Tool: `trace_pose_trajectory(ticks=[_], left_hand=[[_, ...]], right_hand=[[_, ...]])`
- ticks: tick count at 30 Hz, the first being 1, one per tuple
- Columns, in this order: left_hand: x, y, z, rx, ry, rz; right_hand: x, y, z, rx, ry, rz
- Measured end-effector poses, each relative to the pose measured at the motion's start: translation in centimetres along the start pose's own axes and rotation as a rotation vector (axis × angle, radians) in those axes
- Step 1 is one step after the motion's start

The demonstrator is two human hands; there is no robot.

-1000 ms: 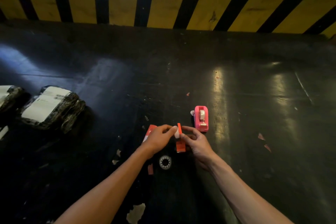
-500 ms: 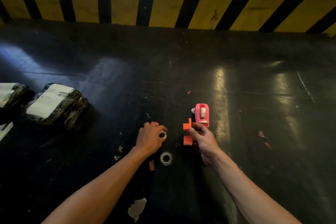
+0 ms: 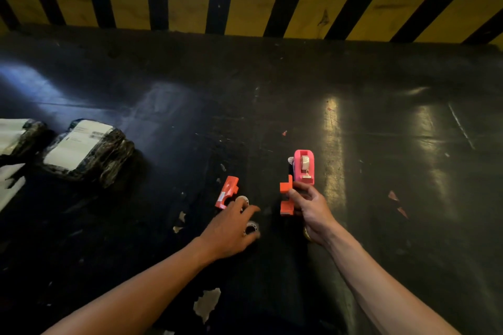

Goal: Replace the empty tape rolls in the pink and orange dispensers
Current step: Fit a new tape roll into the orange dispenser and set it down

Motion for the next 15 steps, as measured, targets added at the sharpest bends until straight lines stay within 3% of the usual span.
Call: trace_pose_trajectory(ticks=[4, 10, 13, 15], left_hand=[[0.0, -1.9, 0.0, -0.017, 0.063, 0.142], [-0.7, -1.9, 0.2, 0.092, 0.169, 0.129], [-1.0, -2.3, 1.1, 0.256, 0.278, 0.089], [-1.2, -2.2, 1.8, 0.486, 0.385, 0.029]], right_hand=[[0.5, -0.6, 0.0, -0.010, -0.022, 0.022], [0.7, -1.0, -0.6, 0.014, -0.062, 0.066], [1.1, -1.1, -0.8, 0.027, -0.063, 0.101], [1.3, -1.2, -1.1, 0.071, -0.062, 0.131]])
Point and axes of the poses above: each hand's wrist, its own x-axis away from the middle knuckle, its own y-axis out of the back of the hand, z = x × y, the point moved 7 cm from there along -x, towards the middle knuckle, and after that the axes turned 9 degrees about -x, right-handed, at the moved point
